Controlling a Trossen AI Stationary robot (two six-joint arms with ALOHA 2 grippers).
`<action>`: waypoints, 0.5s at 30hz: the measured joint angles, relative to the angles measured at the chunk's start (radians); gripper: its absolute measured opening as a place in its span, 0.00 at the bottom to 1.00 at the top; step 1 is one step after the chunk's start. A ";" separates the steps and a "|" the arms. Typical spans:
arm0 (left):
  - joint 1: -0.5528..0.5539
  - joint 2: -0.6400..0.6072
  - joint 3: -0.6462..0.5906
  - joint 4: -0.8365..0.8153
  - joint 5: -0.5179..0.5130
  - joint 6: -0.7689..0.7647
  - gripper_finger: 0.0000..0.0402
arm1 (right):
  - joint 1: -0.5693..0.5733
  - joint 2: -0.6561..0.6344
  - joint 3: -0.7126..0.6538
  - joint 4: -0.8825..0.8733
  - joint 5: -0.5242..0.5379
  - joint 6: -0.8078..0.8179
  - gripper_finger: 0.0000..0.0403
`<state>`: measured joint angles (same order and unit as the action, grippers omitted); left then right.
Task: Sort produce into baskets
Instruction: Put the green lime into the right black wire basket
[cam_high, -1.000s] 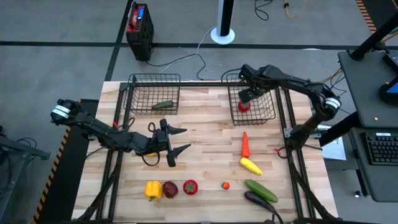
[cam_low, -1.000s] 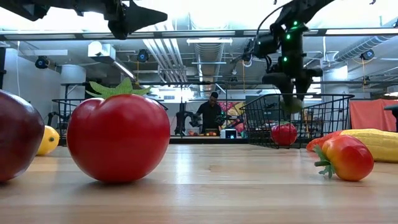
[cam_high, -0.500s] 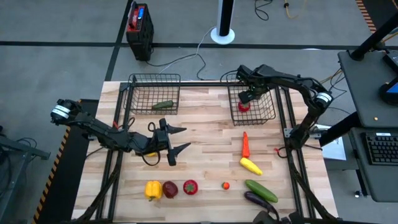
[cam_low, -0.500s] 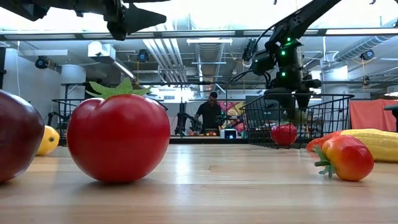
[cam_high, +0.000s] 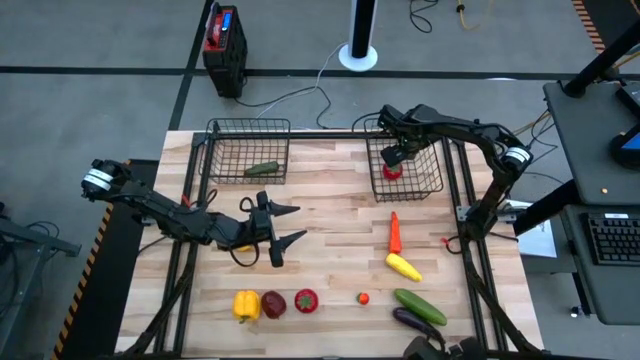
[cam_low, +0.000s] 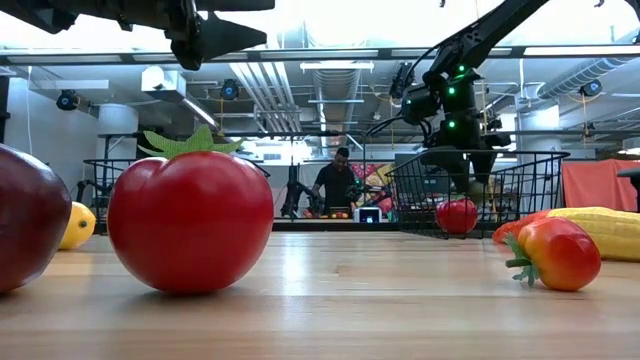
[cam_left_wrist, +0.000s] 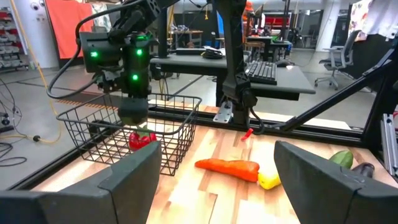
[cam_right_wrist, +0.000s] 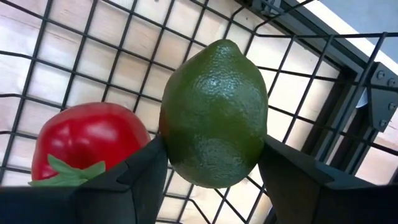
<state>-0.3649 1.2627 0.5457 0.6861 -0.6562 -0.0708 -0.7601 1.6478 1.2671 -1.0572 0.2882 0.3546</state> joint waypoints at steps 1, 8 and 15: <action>0.000 0.000 0.000 0.000 0.000 0.000 0.73 | 0.000 0.000 0.000 0.000 0.000 0.000 0.56; 0.000 0.000 0.000 0.000 0.000 0.000 0.73 | 0.000 0.000 0.000 0.004 0.000 0.001 0.58; 0.000 0.000 0.000 0.000 0.000 0.000 0.73 | 0.000 0.000 0.000 0.011 0.000 0.000 0.63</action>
<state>-0.3649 1.2625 0.5457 0.6861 -0.6559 -0.0707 -0.7601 1.6478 1.2671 -1.0458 0.2882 0.3549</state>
